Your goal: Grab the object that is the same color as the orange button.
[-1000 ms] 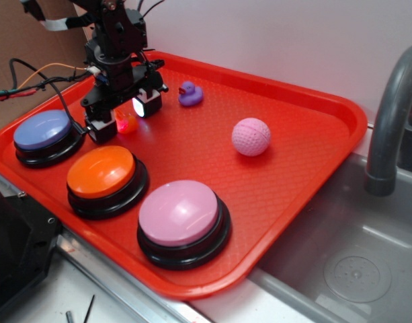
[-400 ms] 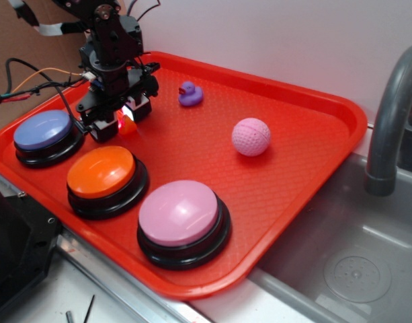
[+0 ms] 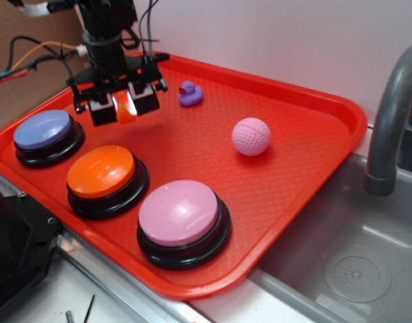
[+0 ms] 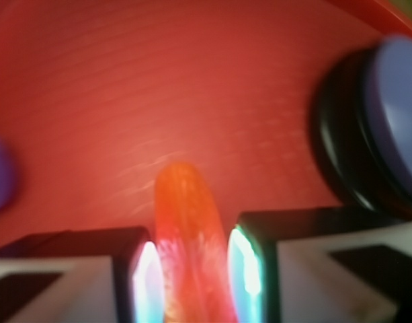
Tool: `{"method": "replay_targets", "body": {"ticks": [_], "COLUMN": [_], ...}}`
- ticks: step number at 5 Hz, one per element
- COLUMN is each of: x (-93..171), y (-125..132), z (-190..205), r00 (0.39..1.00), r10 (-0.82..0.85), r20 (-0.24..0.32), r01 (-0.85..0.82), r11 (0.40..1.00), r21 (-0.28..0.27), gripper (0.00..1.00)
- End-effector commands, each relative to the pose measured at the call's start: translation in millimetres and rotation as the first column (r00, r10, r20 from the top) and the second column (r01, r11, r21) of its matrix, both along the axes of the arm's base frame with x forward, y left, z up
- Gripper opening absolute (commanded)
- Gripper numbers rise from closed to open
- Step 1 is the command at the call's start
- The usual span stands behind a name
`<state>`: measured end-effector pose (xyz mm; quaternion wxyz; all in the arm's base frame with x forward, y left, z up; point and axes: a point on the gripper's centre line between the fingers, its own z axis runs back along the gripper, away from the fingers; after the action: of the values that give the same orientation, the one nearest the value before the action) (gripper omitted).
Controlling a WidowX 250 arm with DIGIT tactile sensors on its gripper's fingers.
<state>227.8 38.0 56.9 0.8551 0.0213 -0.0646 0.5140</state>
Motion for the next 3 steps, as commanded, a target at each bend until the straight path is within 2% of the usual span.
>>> {"method": "replay_targets", "body": {"ticks": [1,3], "x": [1,-9], "y": [3,-6], "z": [78,134], "r00": [0.956,0.855], "r10": [-0.293,-0.507], "r20": [0.029,0.109], "r01": [0.294,0.515], "r11": [0.948,0.854], "r21": [-0.121,-0.076], "gripper": [0.0,0.0]}}
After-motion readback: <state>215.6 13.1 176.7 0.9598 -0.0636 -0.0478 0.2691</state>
